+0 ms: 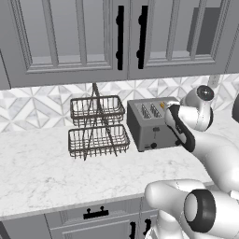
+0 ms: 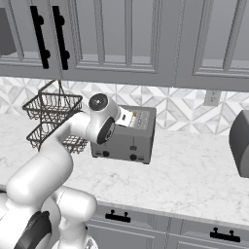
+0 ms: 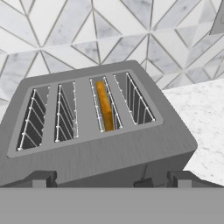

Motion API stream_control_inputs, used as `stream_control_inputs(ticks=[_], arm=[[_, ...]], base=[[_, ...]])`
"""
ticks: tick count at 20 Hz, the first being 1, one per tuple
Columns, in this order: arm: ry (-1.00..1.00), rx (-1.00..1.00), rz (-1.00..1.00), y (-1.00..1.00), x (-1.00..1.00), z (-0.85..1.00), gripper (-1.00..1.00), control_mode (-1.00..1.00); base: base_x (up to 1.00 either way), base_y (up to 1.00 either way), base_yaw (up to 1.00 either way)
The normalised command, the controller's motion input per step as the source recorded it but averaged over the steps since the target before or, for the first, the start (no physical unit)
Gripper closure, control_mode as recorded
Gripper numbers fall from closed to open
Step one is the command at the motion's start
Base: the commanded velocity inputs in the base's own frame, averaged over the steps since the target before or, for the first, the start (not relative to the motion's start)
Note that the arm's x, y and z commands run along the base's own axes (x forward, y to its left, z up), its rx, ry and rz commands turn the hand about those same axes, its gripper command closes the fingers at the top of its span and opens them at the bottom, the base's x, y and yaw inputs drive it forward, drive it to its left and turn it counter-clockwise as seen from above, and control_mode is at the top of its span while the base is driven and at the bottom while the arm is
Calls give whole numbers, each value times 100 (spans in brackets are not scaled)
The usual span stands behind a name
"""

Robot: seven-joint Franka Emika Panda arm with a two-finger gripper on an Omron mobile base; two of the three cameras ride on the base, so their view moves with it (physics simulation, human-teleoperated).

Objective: Start the toaster. Once the lever pops up, take the bread to the plate on the dining counter.

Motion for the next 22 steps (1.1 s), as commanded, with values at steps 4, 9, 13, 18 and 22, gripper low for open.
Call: stream_control_inputs(ticks=[4, 9, 13, 18, 22], arm=[[0, 0, 0, 0, 0, 0, -100, -100], [0, 0, 0, 0, 0, 0, -100, -100], [0, 0, 0, 0, 0, 0, -100, -100], [0, 0, 0, 0, 0, 0, -100, -100], [0, 0, 0, 0, 0, 0, -100, -100]], base=[[0, 0, 0], [0, 0, 0], [0, 0, 0], [0, 0, 0], [0, 0, 0]])
